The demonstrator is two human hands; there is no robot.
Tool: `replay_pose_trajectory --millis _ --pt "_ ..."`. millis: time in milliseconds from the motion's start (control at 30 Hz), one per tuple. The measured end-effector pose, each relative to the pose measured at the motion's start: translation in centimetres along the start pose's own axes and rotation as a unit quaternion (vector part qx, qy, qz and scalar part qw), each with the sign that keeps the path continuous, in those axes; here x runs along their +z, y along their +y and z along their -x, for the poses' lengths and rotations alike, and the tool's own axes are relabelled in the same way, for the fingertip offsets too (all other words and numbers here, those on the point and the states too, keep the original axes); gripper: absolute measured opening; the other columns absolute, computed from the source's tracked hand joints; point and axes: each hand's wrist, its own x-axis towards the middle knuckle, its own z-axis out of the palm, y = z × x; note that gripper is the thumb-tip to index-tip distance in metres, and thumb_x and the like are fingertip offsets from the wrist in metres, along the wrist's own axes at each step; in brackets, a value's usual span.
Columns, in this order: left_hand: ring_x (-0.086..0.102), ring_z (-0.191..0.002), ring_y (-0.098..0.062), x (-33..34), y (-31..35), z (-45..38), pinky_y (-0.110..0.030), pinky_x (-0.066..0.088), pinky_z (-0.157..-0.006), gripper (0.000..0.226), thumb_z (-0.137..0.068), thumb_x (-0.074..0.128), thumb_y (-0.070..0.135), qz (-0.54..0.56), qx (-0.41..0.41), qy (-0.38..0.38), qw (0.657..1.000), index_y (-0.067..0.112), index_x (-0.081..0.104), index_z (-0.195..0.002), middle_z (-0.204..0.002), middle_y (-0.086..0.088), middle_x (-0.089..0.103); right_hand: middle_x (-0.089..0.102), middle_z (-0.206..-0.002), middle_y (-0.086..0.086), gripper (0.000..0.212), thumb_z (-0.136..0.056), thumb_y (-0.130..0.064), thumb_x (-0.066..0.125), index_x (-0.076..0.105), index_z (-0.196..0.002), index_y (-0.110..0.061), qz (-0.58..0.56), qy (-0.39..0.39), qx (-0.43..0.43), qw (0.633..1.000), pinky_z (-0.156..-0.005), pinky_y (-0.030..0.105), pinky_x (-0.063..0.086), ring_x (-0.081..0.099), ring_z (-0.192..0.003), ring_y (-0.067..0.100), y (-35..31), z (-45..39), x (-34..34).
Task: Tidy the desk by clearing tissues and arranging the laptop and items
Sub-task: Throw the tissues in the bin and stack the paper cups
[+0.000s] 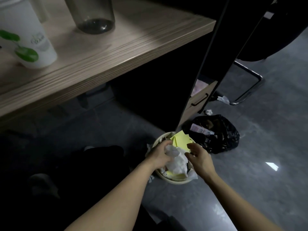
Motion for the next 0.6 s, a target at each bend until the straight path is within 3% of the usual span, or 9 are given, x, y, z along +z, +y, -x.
replay_pose_trajectory --millis 200,367,467,600 --pt "0.053 -0.115 -0.008 -1.0 1.8 1.1 -0.043 0.051 -0.1 0.064 -0.073 0.066 0.019 0.014 0.032 0.03 0.999 0.041 0.052 -0.131 -0.122 0.017 0.056 0.066 -0.124 -0.004 0.037 -0.088 -0.018 0.068 0.062 -0.124 -0.014 -0.018 0.008 -0.025 0.999 -0.09 0.025 0.045 0.059 -0.116 0.014 -1.5 0.2 -0.3" --pt "0.053 -0.122 -0.006 -3.7 3.2 3.2 -0.022 0.045 -0.097 0.056 -0.084 0.066 0.013 0.008 0.092 0.083 0.992 0.038 0.053 -0.132 -0.126 0.015 0.059 0.068 -0.116 -0.007 0.031 -0.087 -0.02 0.068 0.065 -0.119 -0.017 -0.01 0.011 -0.079 0.997 -0.09 0.025 0.047 0.061 -0.112 0.01 -4.3 0.6 -0.3" --pt "0.046 -0.131 -0.008 -6.4 4.2 5.5 -0.03 0.042 -0.106 0.054 -0.086 0.066 0.016 -0.018 0.126 0.125 0.984 0.038 0.053 -0.134 -0.138 0.011 0.055 0.067 -0.109 -0.014 0.028 -0.089 -0.022 0.066 0.065 -0.117 -0.022 -0.002 0.012 -0.133 0.991 -0.087 0.026 0.05 0.062 -0.107 0.006 -7.4 0.9 -0.3" --pt "0.045 -0.133 -0.011 -9.8 5.9 9.1 -0.029 0.038 -0.108 0.05 -0.09 0.065 0.012 -0.033 0.165 0.164 0.972 0.031 0.054 -0.135 -0.14 0.009 0.054 0.069 -0.109 -0.01 0.03 -0.088 -0.022 0.068 0.066 -0.118 -0.018 -0.009 0.014 -0.199 0.98 -0.083 0.018 0.047 0.064 -0.102 0.004 -11.9 1.2 -0.3"
